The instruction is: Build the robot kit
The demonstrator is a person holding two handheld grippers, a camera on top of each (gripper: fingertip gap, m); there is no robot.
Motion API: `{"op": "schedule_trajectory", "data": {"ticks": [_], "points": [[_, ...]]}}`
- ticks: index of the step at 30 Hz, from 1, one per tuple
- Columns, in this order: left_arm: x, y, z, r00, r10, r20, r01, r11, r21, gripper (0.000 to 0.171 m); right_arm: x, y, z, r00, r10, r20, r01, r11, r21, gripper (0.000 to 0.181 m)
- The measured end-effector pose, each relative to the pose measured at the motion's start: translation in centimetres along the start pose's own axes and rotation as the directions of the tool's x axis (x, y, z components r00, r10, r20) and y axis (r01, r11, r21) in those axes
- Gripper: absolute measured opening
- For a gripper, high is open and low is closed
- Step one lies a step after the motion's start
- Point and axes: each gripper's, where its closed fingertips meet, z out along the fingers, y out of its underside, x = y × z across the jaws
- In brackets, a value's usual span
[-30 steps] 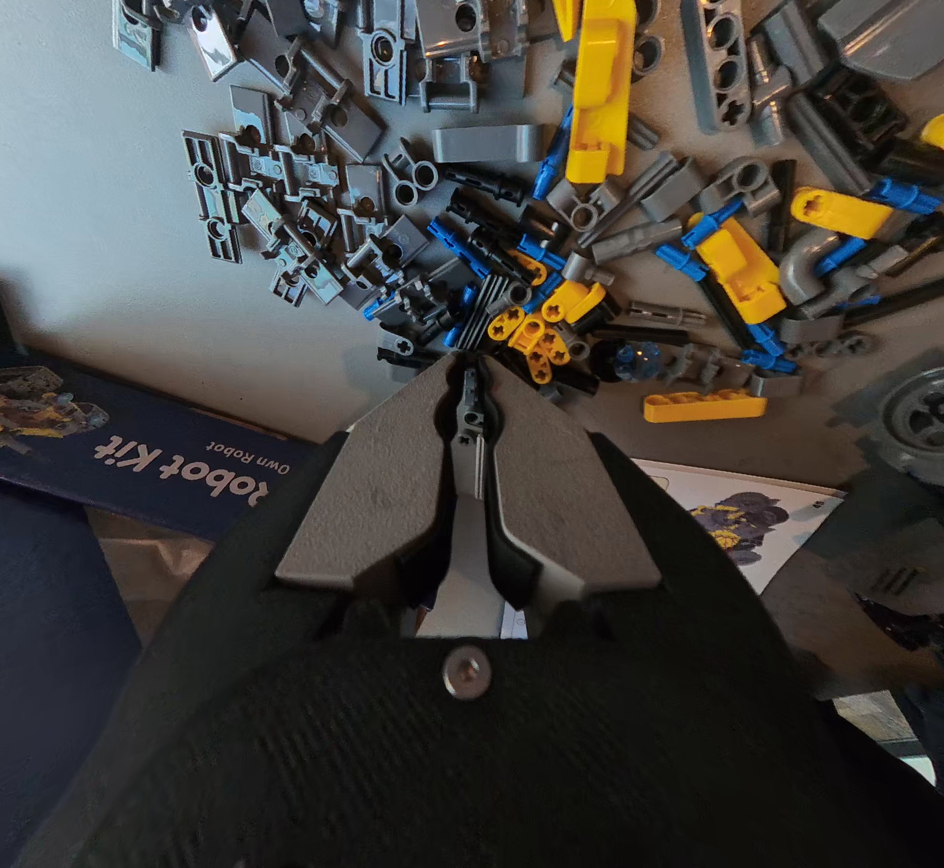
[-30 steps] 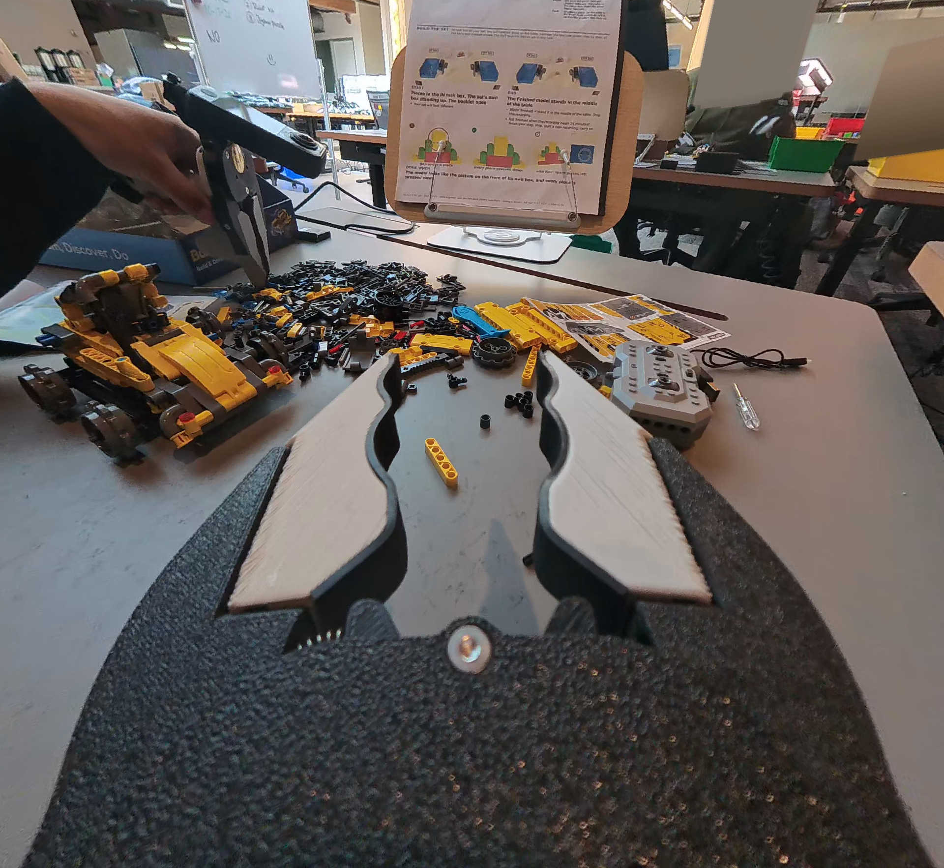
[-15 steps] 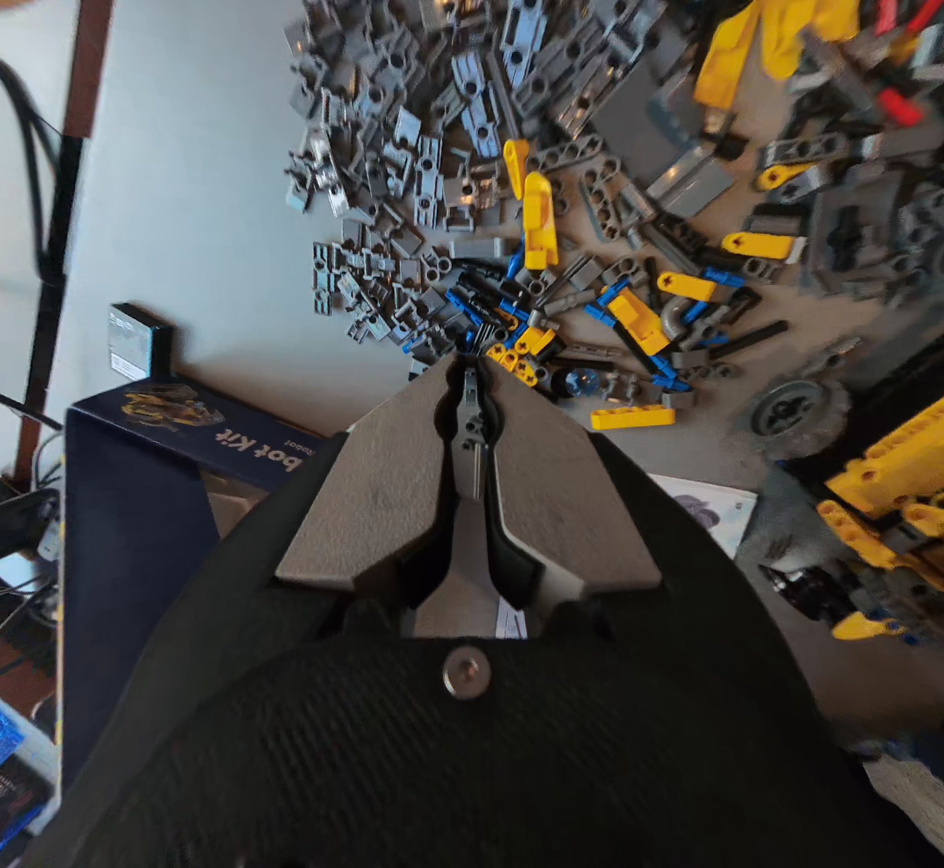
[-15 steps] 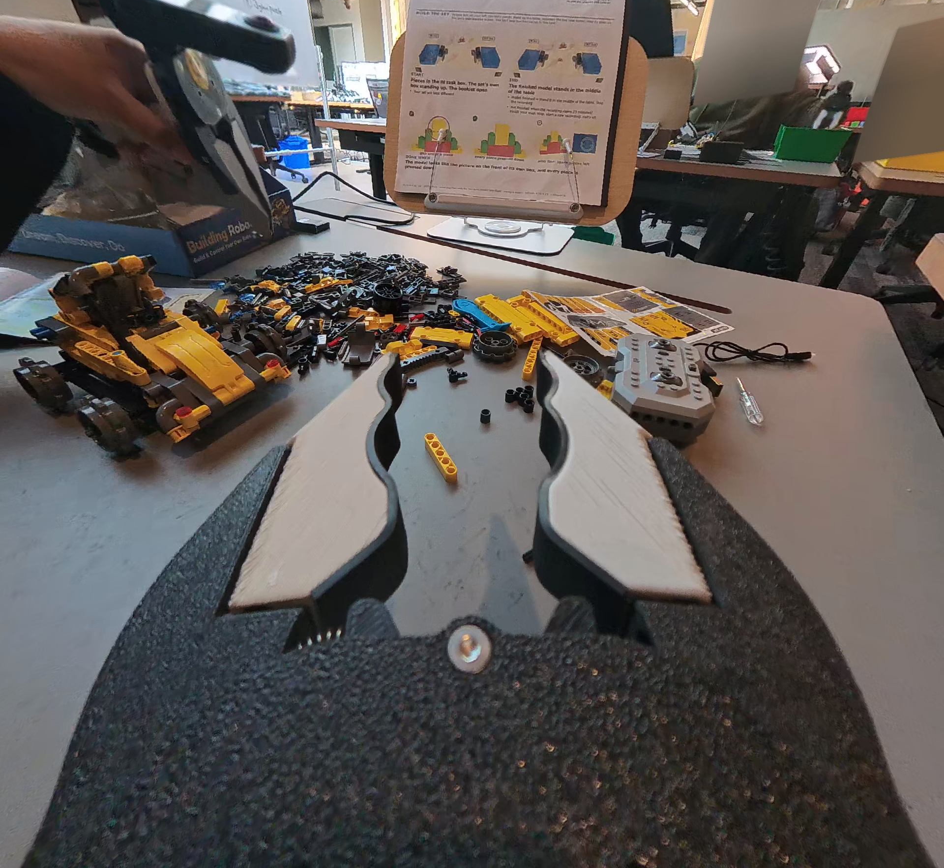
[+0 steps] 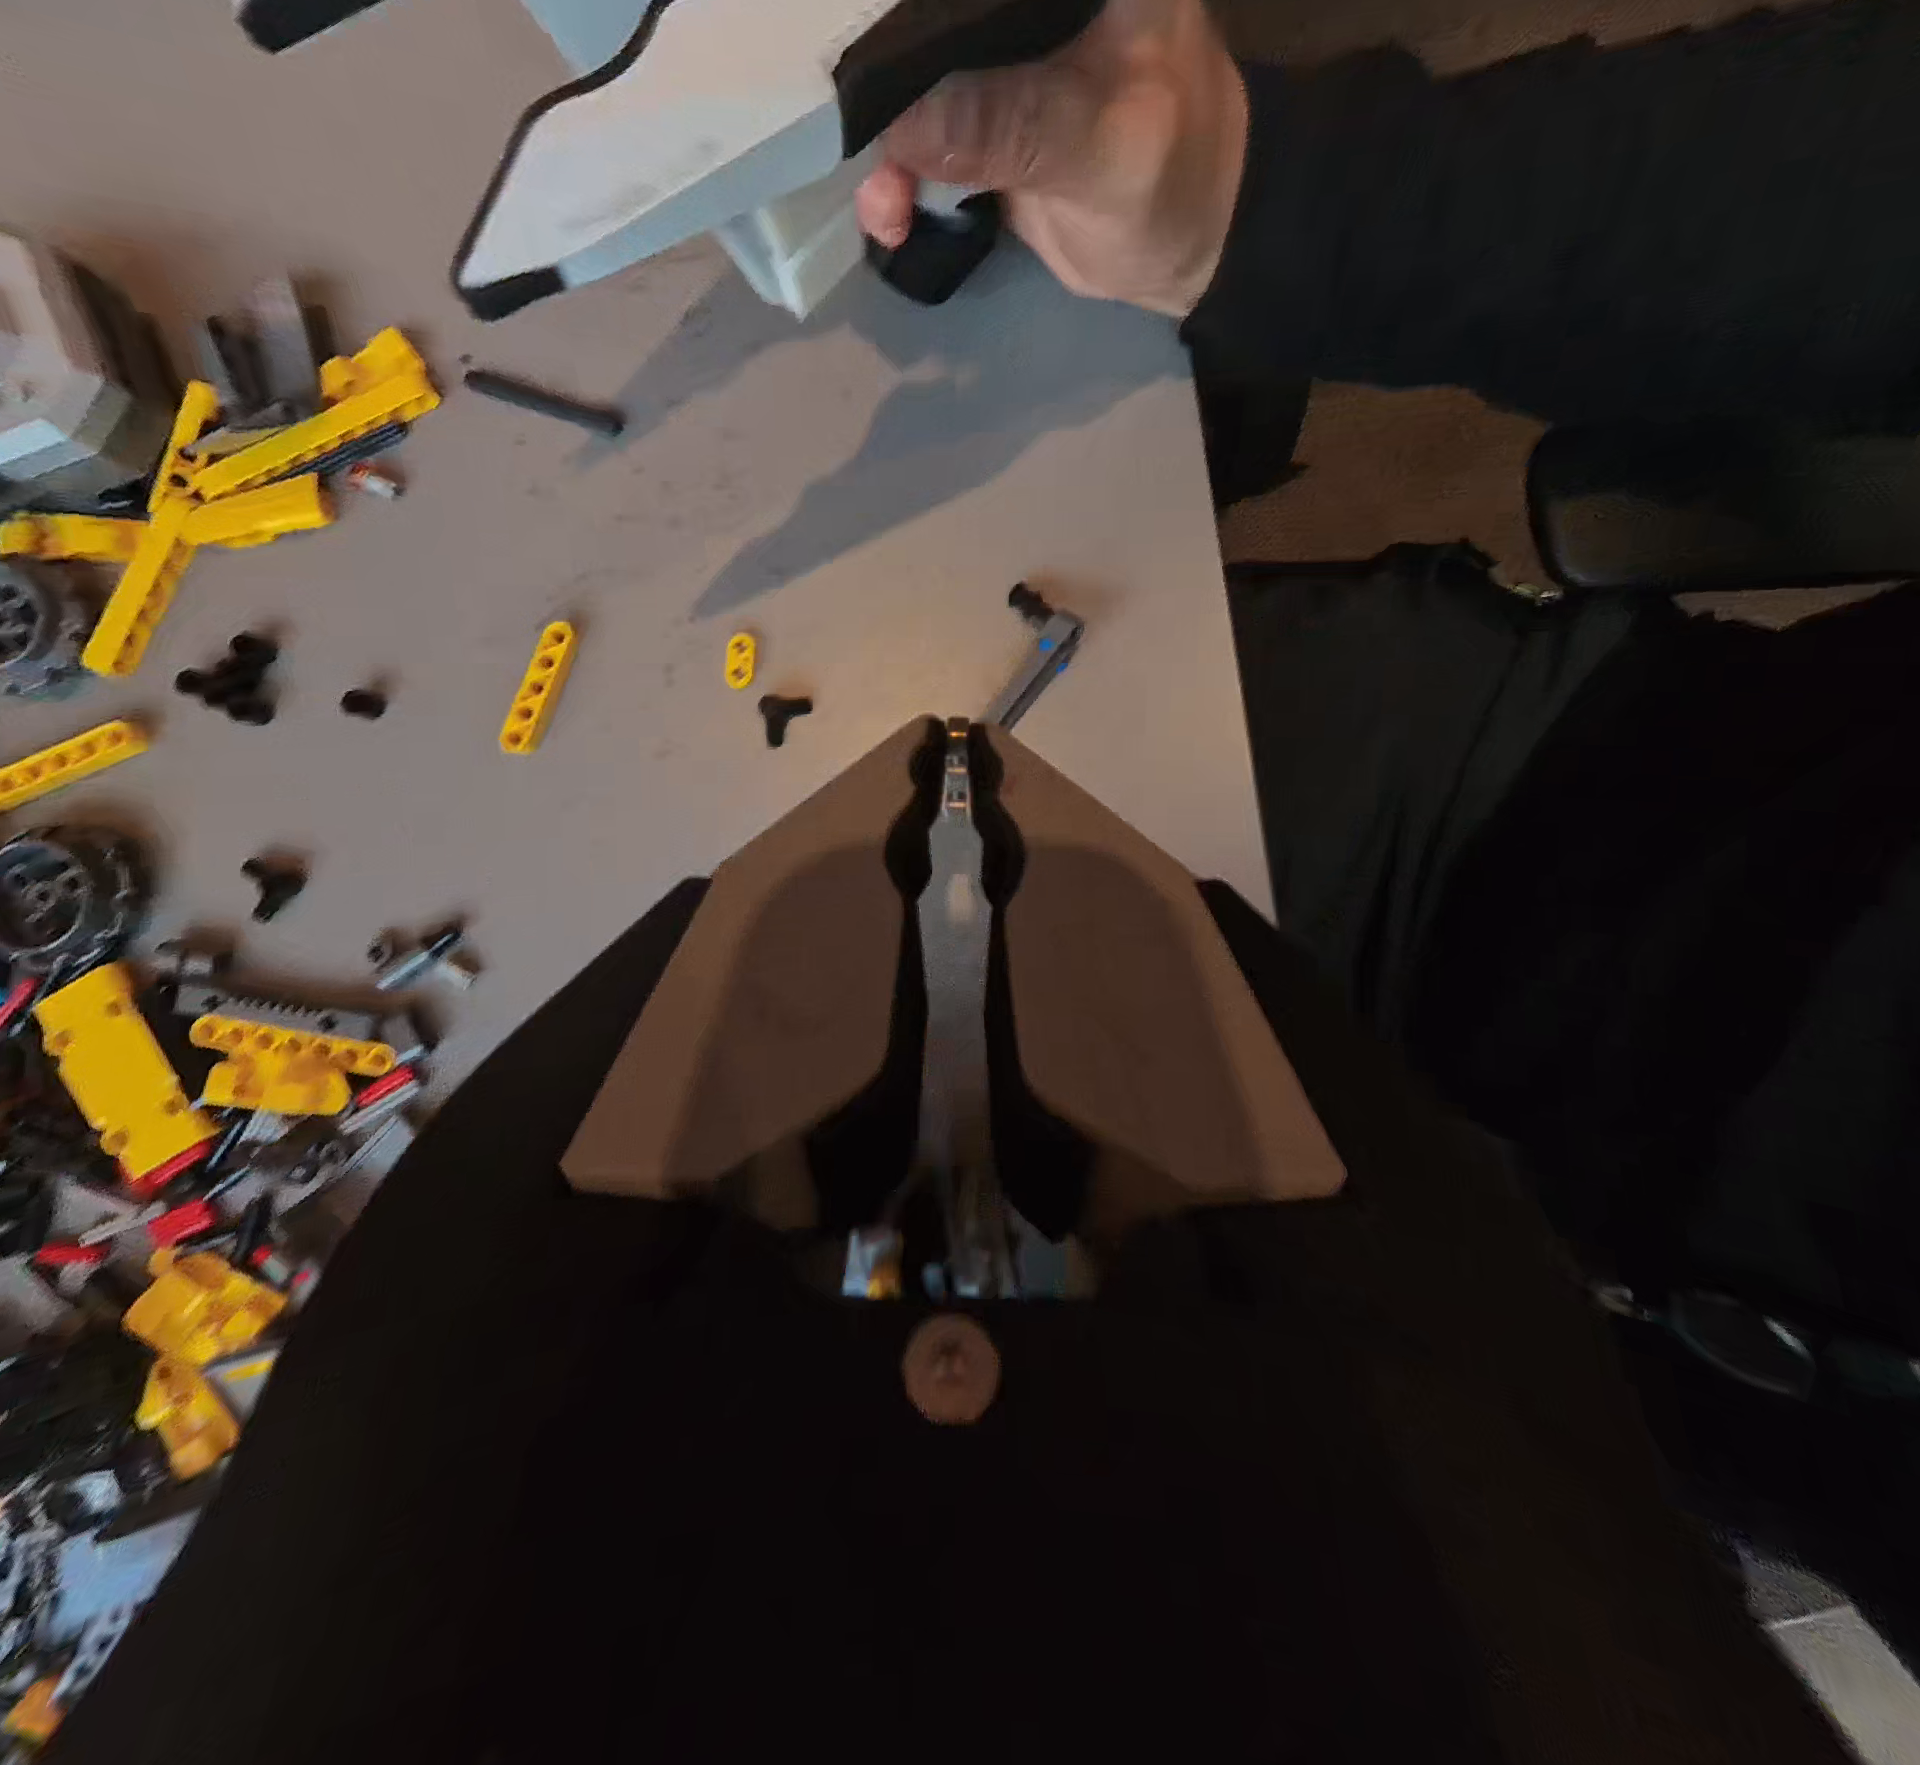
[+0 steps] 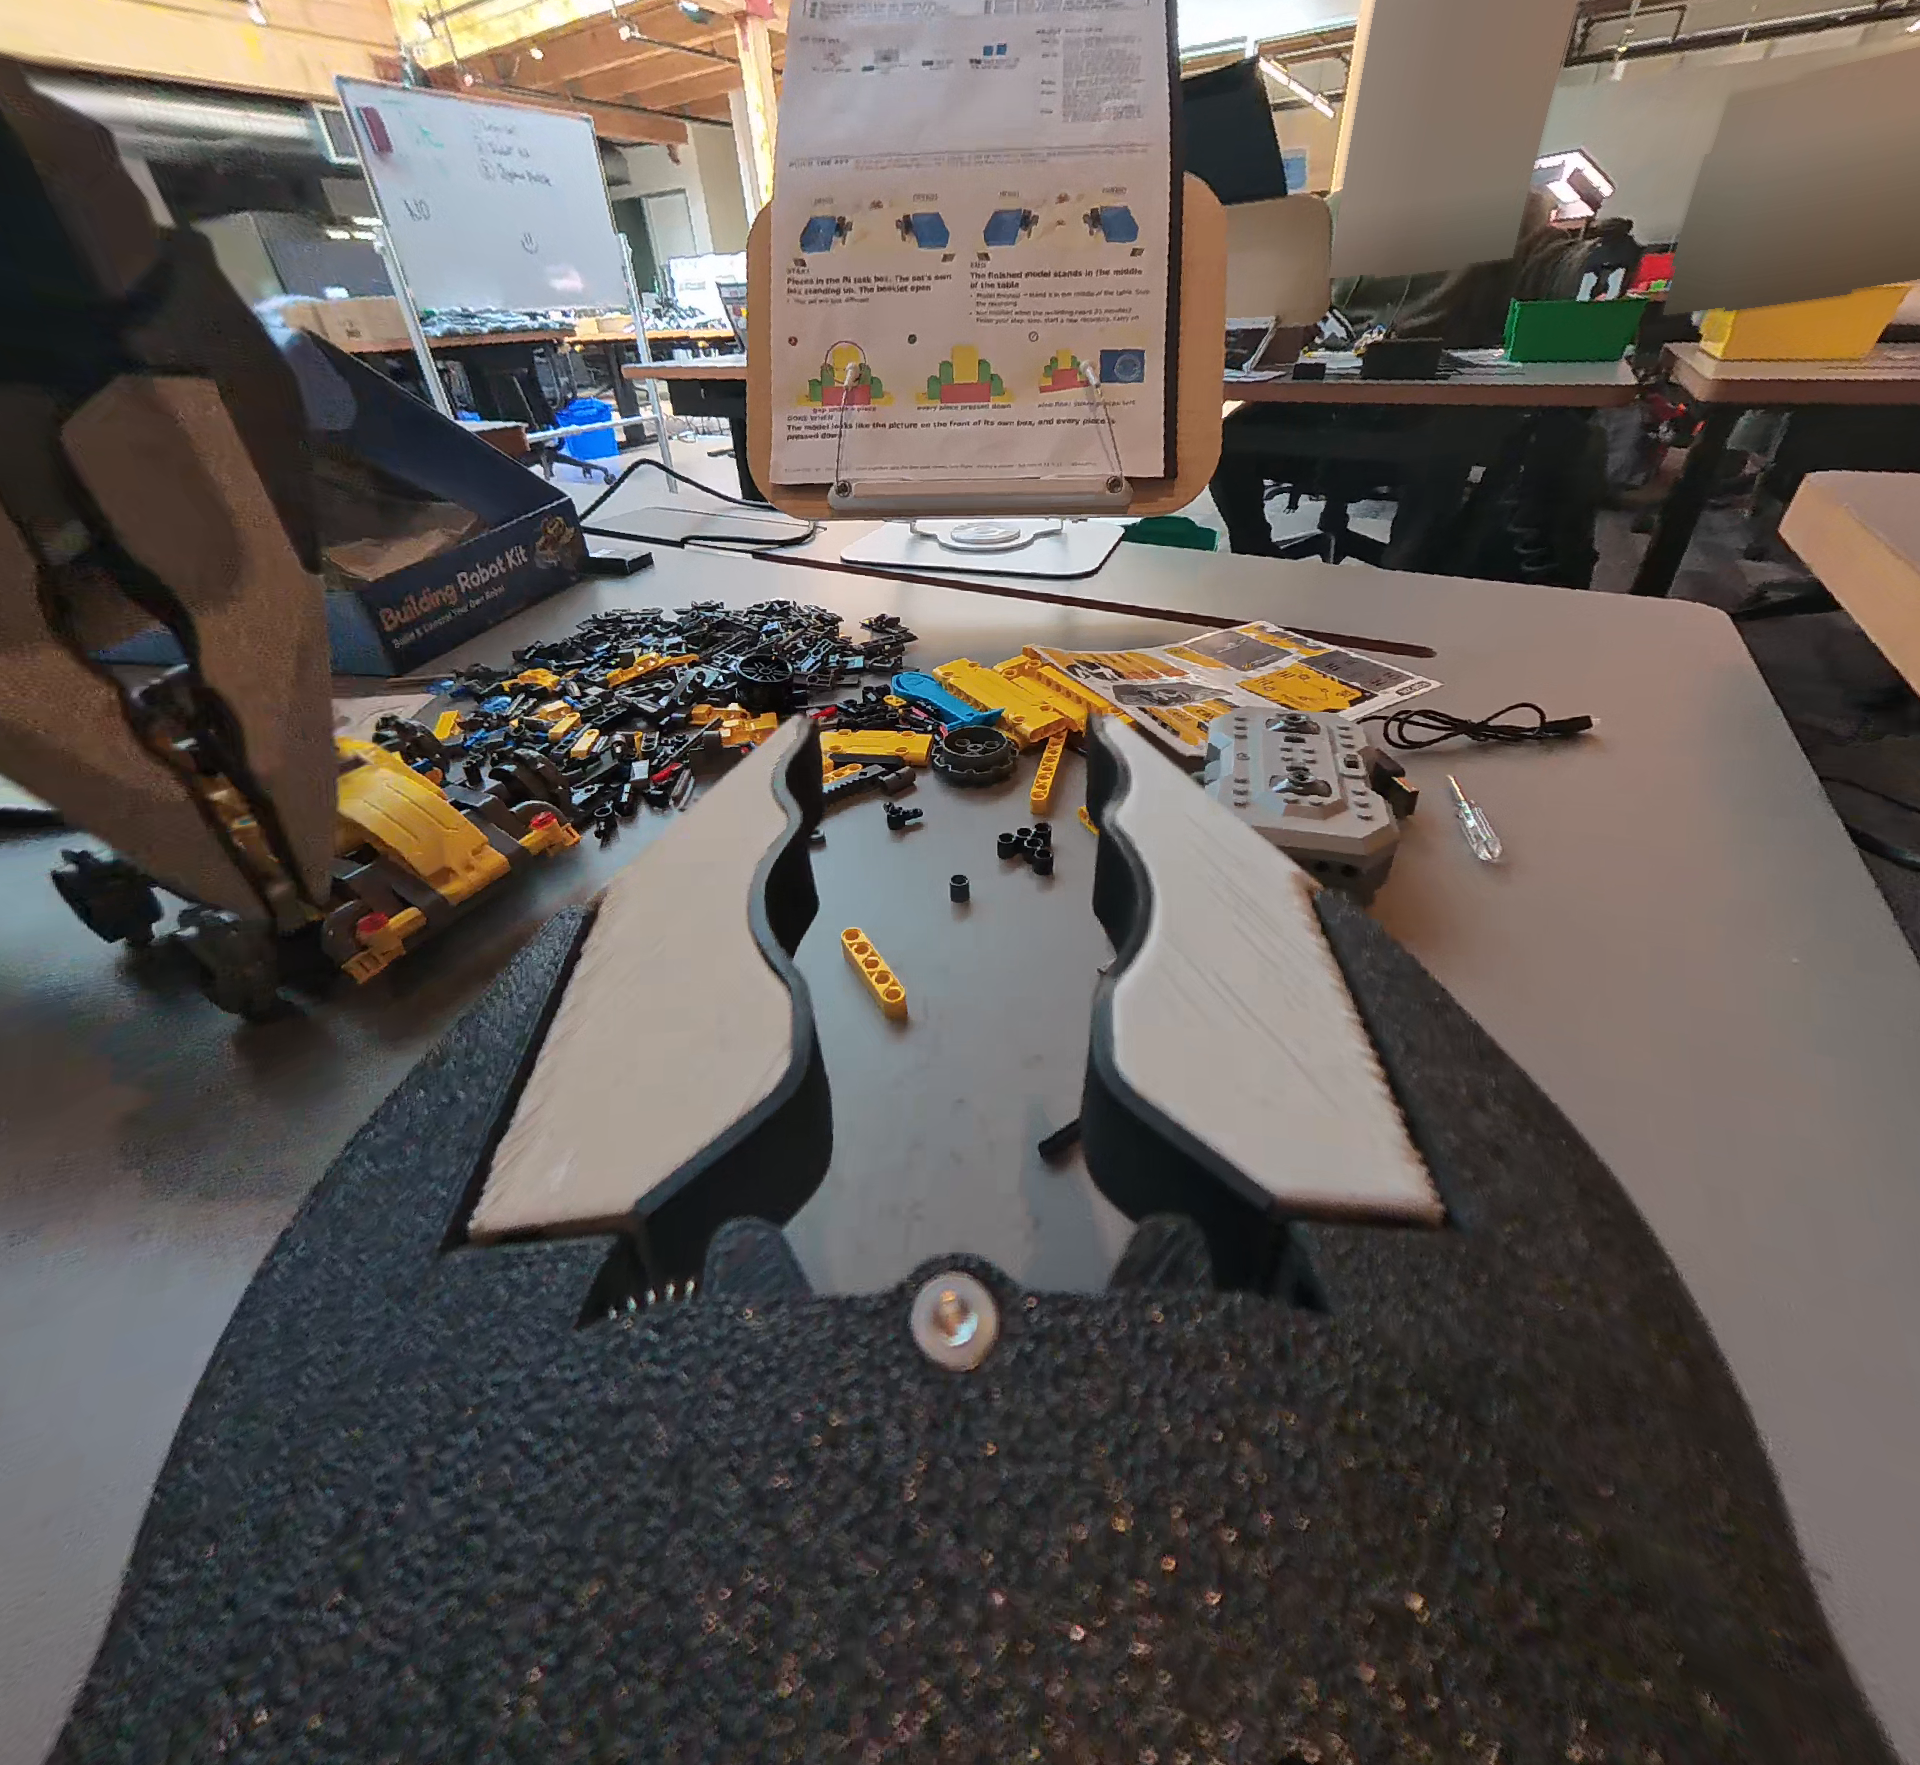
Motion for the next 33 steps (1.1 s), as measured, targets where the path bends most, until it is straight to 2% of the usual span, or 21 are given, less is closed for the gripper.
{"op": "schedule_trajectory", "data": {"ticks": [4,11,15,20,22,24,27,28,29,30,33], "points": [[1.7,-2.1,3.2,0.989,-0.119,-0.085,0.124,0.990,0.059,0.001,-0.1,-0.7,-0.4,1.000,0.006,0.011,-0.007,0.999,0.041,0.049],[0.8,-0.2,7.2,0.922,-0.355,-0.154,0.362,0.932,0.017,0.001,-0.5,-1.1,-0.8,0.998,0.026,0.049,-0.030,0.997,0.069,0.047],[-0.4,1.0,8.6,0.908,-0.406,-0.103,0.407,0.913,-0.012,0.002,-0.7,-1.2,-0.8,0.998,0.020,0.052,-0.024,0.997,0.072,0.047],[0.0,1.7,9.5,0.919,-0.386,-0.076,0.382,0.922,-0.059,0.020,-0.5,-1.4,-0.9,0.999,0.022,0.039,-0.025,0.996,0.085,0.047],[-0.1,1.6,8.9,0.928,-0.370,-0.045,0.368,0.929,-0.045,0.024,-0.4,-1.4,-1.0,0.999,0.025,0.035,-0.028,0.996,0.087,0.047],[-0.5,1.0,7.7,0.935,-0.355,0.000,0.355,0.935,0.016,0.027,-0.4,-1.4,-0.9,0.999,0.028,0.036,-0.031,0.996,0.085,0.047],[-2.7,0.2,4.5,0.916,-0.354,0.189,0.323,0.930,0.176,0.040,-0.4,-1.3,-0.9,0.999,0.026,0.038,-0.029,0.996,0.081,0.047],[-3.2,-0.3,3.2,0.904,-0.355,0.237,0.296,0.922,0.251,0.038,-0.4,-1.3,-0.8,0.999,0.025,0.039,-0.028,0.997,0.078,0.047],[-3.0,-1.2,2.0,0.908,-0.340,0.246,0.254,0.912,0.322,0.044,-0.5,-1.2,-0.7,0.999,0.024,0.041,-0.027,0.997,0.075,0.048],[-2.5,-2.1,0.9,0.919,-0.315,0.237,0.210,0.900,0.381,0.058,-0.4,-1.2,-0.7,0.999,0.021,0.032,-0.024,0.997,0.073,0.052],[-2.2,-4.6,-2.4,0.924,-0.301,0.234,0.165,0.869,0.466,0.068,1.0,-1.4,-0.7,0.998,-0.002,-0.061,0.007,0.996,0.085,0.076]]}}
